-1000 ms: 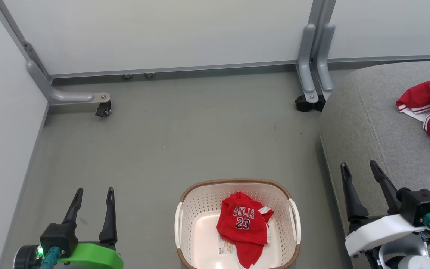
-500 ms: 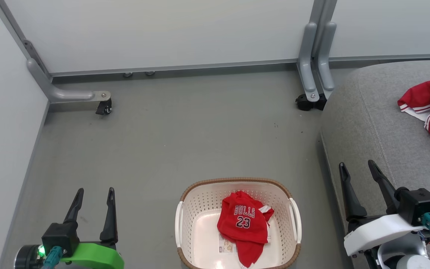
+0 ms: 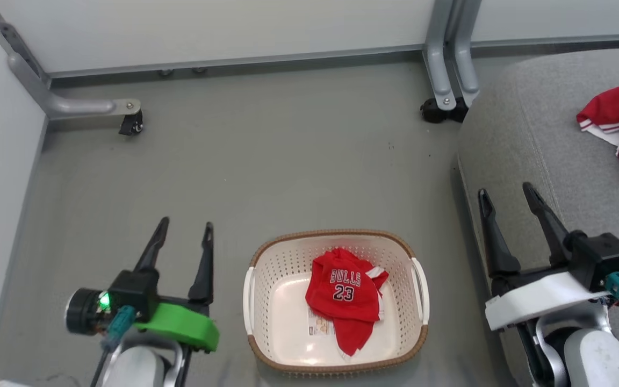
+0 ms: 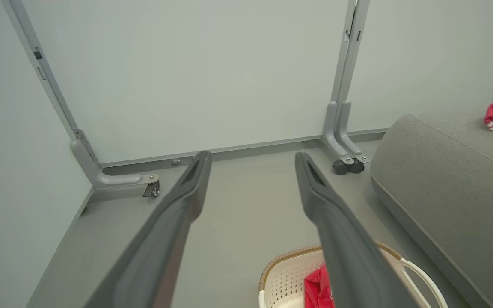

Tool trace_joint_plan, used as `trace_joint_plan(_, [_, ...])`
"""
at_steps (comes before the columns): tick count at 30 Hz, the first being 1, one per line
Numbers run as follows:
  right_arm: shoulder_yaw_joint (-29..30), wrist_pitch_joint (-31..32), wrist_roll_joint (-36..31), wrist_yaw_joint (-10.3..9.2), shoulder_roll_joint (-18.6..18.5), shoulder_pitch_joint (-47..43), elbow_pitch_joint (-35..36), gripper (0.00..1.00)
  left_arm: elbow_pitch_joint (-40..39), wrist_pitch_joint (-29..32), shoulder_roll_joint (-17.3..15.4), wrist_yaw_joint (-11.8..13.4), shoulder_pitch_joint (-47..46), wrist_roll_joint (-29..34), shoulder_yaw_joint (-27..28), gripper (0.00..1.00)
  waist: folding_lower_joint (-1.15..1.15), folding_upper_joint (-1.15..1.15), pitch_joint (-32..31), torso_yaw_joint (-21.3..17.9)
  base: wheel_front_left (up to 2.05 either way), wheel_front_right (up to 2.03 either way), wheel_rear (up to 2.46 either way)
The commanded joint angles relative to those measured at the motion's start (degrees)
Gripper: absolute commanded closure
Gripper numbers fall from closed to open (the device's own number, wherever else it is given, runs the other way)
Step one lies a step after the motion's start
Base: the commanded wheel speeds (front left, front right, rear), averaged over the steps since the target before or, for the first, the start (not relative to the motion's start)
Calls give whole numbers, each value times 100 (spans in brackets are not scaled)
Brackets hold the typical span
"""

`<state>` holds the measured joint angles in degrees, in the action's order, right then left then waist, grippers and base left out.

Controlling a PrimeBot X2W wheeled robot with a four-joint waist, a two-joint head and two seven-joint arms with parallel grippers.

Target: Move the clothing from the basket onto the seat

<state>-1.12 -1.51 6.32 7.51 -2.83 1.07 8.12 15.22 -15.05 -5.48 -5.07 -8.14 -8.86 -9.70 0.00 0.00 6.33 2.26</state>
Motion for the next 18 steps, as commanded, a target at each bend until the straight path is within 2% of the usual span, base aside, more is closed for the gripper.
trace_joint_plan(1, [-33,3,-54,-4,-13,187,75,0,97,-17,57,-71,-255,101,-171,0,0,0,545,-216,0,0,0])
trace_joint_plan(5, [-126,-43,-106,-4,-12,581,225,0,425,-11,142,-172,-785,117,-658,0,0,0,1174,-429,0,0,0])
trace_joint_plan(11, [-162,-221,-57,-4,-11,1120,316,0,1344,-10,206,-231,-1568,120,-1365,0,0,0,1984,-775,0,0,0])
trace_joint_plan(18, [-179,-492,130,-4,-7,1610,394,0,2396,158,230,-245,-2495,60,-1915,0,0,0,2956,-1207,0,0,0])
